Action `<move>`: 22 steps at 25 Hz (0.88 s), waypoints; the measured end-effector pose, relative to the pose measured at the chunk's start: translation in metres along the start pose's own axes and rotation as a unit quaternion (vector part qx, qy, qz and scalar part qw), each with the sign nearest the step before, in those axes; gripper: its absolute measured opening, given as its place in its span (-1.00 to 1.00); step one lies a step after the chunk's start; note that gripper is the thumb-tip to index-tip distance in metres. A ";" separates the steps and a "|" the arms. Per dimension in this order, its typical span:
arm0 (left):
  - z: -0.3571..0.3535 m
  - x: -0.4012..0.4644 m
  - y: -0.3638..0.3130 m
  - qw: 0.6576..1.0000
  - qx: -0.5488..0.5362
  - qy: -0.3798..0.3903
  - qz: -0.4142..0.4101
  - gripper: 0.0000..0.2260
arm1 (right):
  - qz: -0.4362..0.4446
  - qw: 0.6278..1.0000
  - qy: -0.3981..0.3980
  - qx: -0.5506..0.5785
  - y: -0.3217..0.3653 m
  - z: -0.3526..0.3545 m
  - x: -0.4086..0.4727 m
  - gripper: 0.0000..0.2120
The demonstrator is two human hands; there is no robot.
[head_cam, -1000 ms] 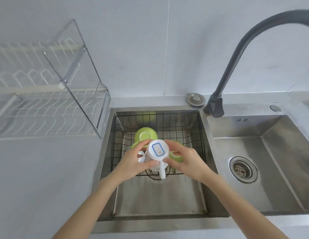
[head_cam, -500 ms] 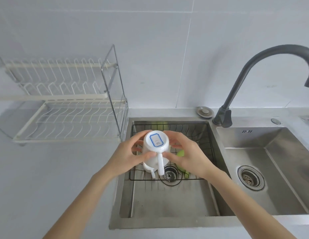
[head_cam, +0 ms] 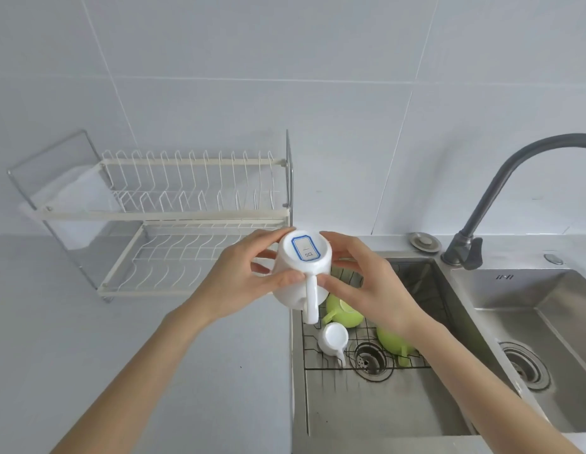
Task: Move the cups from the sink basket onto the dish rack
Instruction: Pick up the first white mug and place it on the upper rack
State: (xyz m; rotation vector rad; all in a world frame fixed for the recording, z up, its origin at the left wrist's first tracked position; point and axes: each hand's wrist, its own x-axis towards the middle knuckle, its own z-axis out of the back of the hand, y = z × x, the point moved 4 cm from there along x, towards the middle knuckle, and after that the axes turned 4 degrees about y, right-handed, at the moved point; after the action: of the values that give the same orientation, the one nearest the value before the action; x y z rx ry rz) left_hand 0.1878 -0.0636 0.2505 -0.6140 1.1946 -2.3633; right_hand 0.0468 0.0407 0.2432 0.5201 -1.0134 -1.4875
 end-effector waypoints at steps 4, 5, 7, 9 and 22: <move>0.036 -0.006 -0.001 1.000 0.015 -0.023 -0.006 -0.42 | 0.013 1.000 -0.002 -0.018 0.029 -0.013 0.019 -0.55; 0.045 -0.006 -0.003 0.999 0.016 -0.027 -0.012 -0.42 | 0.017 0.999 -0.004 -0.027 0.036 -0.015 0.025 -0.56; 0.062 -0.004 -0.009 0.999 0.023 -0.033 -0.026 -0.39 | 0.022 0.999 -0.007 -0.049 0.052 -0.015 0.037 -0.56; 0.079 0.001 -0.015 0.997 0.051 -0.046 -0.041 -0.41 | 0.028 0.997 -0.007 -0.070 0.068 -0.012 0.050 -0.55; 0.161 0.078 -0.017 0.990 0.101 -0.052 -0.078 -0.57 | 0.040 0.971 0.009 -0.235 0.116 0.002 0.162 -0.38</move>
State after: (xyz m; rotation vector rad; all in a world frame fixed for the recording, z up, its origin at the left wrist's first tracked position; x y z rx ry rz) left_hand 0.2103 -0.1996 0.3657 -0.7754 0.8781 -2.5076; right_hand 0.0784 -0.1040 0.3771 0.1498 -0.6262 -1.5819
